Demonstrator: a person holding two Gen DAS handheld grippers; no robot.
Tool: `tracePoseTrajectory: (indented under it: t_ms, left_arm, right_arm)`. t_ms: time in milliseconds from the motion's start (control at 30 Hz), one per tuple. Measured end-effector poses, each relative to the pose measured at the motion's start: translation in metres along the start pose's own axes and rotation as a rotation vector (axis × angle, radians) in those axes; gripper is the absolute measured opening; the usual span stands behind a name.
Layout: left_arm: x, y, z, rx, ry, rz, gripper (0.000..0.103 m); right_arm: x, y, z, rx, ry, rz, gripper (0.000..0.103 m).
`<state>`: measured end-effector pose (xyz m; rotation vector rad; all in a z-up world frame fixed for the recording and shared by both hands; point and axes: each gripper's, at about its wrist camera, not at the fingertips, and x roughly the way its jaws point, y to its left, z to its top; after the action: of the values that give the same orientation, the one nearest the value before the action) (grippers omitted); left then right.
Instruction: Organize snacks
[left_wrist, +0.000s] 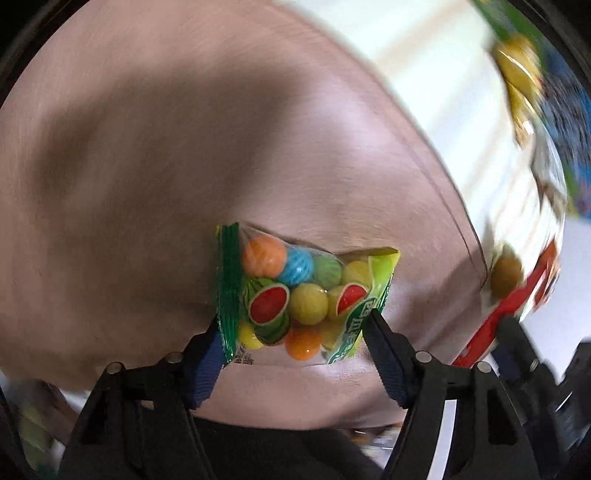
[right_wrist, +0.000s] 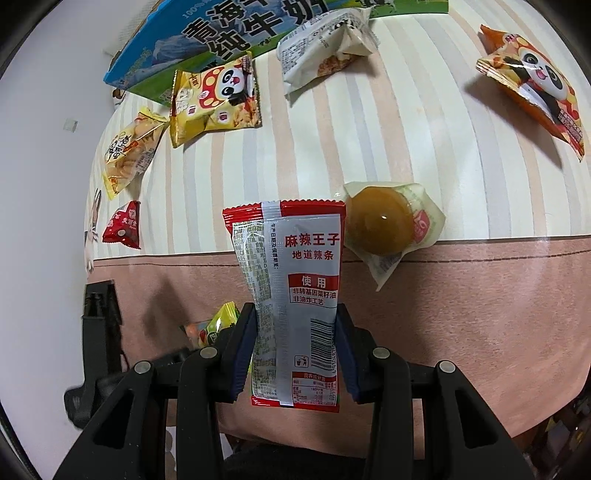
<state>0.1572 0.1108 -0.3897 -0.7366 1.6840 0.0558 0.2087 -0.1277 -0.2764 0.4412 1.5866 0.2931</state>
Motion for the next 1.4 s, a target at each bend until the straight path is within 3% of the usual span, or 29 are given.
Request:
tracePoseTrajectory:
  t_ms: [67,133,200,267,367,433,500,667,700,767,967,1033,1067,1133,1167,1200,1400]
  left_arm:
    - [-0.002,-0.016,-0.004,0.098,-0.038,0.063,0.07]
    - [0.008,-0.046,-0.008,0.183,-0.048,0.111,0.083]
    - [0.028,-0.06,-0.007,0.273,-0.001,0.184,0.093]
    - [0.04,-0.07,-0.007,0.319,-0.005,0.242,0.096]
    - [0.041,-0.08,-0.012,0.347,-0.079,0.253,0.094]
    - [0.039,-0.088,-0.021,0.397,-0.106,0.265,0.078]
    - [0.037,-0.098,-0.028,0.441,-0.133,0.275,0.072]
    - [0.03,-0.107,-0.049,0.458,-0.157,0.242,0.068]
    - [0.027,-0.123,-0.043,0.458,-0.166,0.226,0.068]
    - [-0.014,-0.103,-0.016,0.47,-0.185,0.195,0.068]
    - [-0.096,-0.148,-0.017,0.515,-0.308,0.046,0.068]
    - [-0.139,-0.177,0.004,0.539,-0.359,0.007,0.068]
    - [-0.175,-0.188,0.036,0.547,-0.376,-0.008,0.068]
    - [-0.202,-0.217,0.054,0.572,-0.432,-0.014,0.069]
    - [-0.218,-0.235,0.087,0.582,-0.45,-0.012,0.069]
    - [-0.233,-0.249,0.1,0.592,-0.472,-0.005,0.069]
    - [-0.246,-0.295,0.172,0.575,-0.486,0.048,0.069]
  right_arm:
    - [0.001,-0.001,0.0,0.006,-0.001,0.001,0.044]
    - [0.001,-0.002,0.001,0.006,-0.005,-0.002,0.044]
    - [0.001,-0.004,0.001,0.01,-0.009,-0.006,0.044]
    - [0.001,-0.006,0.001,0.016,-0.009,-0.015,0.044]
    - [-0.002,-0.012,0.0,0.021,-0.014,-0.018,0.043]
    - [-0.006,-0.017,-0.001,0.024,-0.023,-0.021,0.043]
    - [-0.01,-0.02,-0.001,0.025,-0.03,-0.024,0.043]
    - [-0.028,-0.022,0.003,0.006,-0.061,-0.02,0.043]
    - [-0.031,-0.021,0.005,0.001,-0.066,-0.016,0.043]
    - [-0.044,-0.019,0.011,-0.006,-0.081,0.003,0.043]
    - [-0.1,-0.006,0.05,-0.03,-0.16,0.083,0.043]
    - [-0.125,0.003,0.072,-0.05,-0.21,0.096,0.043]
    - [-0.139,0.008,0.087,-0.064,-0.242,0.099,0.043]
    - [-0.16,0.017,0.113,-0.083,-0.293,0.093,0.043]
    - [-0.171,0.022,0.128,-0.096,-0.325,0.078,0.043]
    - [-0.181,0.027,0.145,-0.109,-0.356,0.058,0.043]
    - [-0.198,0.042,0.234,-0.134,-0.412,-0.073,0.043]
